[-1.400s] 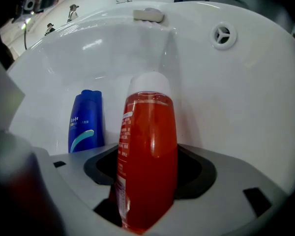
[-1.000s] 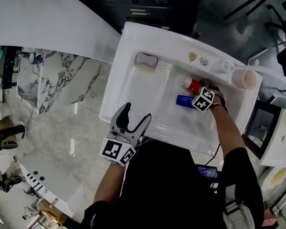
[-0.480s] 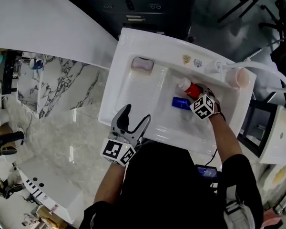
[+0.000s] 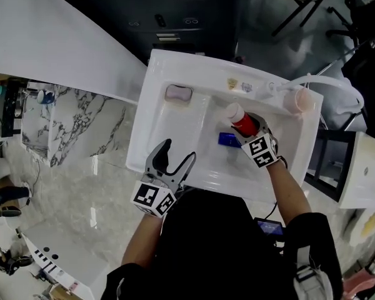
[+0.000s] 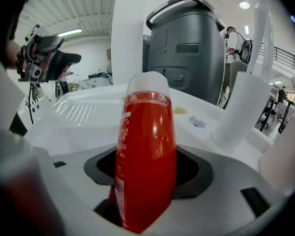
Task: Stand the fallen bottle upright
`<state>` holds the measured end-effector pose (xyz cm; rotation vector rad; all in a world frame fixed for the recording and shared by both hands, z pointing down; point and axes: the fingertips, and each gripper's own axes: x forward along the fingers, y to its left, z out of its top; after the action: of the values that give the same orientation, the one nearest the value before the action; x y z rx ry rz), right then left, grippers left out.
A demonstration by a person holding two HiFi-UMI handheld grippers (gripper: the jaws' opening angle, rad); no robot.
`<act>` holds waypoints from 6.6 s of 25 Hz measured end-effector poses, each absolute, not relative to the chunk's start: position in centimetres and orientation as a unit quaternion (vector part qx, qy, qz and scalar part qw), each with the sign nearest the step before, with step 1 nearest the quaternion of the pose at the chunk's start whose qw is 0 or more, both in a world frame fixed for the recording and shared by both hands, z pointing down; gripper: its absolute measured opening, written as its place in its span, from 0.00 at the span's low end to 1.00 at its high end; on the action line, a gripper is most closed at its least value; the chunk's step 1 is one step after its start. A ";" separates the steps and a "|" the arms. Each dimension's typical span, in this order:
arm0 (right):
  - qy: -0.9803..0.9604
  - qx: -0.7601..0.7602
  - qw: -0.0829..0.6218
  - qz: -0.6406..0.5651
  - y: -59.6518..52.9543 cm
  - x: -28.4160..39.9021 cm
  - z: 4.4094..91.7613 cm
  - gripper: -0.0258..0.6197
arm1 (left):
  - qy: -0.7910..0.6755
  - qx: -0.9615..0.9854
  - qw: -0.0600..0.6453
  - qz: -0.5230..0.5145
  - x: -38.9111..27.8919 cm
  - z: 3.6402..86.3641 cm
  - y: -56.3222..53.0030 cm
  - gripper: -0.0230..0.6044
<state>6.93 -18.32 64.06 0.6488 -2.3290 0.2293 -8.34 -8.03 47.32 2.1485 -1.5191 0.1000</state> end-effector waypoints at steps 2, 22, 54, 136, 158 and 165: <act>-0.908 0.261 0.316 0.094 -18.5 6.1 61.9 0.49 | -0.553 0.793 0.251 0.033 -8.2 47.2 -8.2 0.60; -0.911 0.389 0.116 0.072 -28.2 0.1 51.0 0.49 | -0.545 0.806 0.232 0.014 -12.3 45.1 -11.2 0.59; -0.870 0.491 0.042 0.002 -35.5 -2.2 50.8 0.50 | -0.519 0.807 0.275 0.061 -17.4 49.2 -13.3 0.59; -0.843 0.525 0.112 0.023 -16.1 9.4 46.1 0.51 | -0.420 0.889 0.182 0.014 -10.2 44.8 -13.2 0.44; -0.883 0.418 0.209 0.042 -11.4 16.3 49.3 0.50 | -0.454 0.873 0.174 0.026 -3.5 44.7 -10.2 0.44; -0.899 0.302 0.313 0.056 -10.6 14.7 56.0 0.50 | -0.472 0.864 0.175 0.032 -3.8 44.7 -8.9 0.44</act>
<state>14.69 -10.56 56.02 0.7972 -2.3696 0.1470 -3.78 -8.94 44.67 2.4466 -1.3360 0.0916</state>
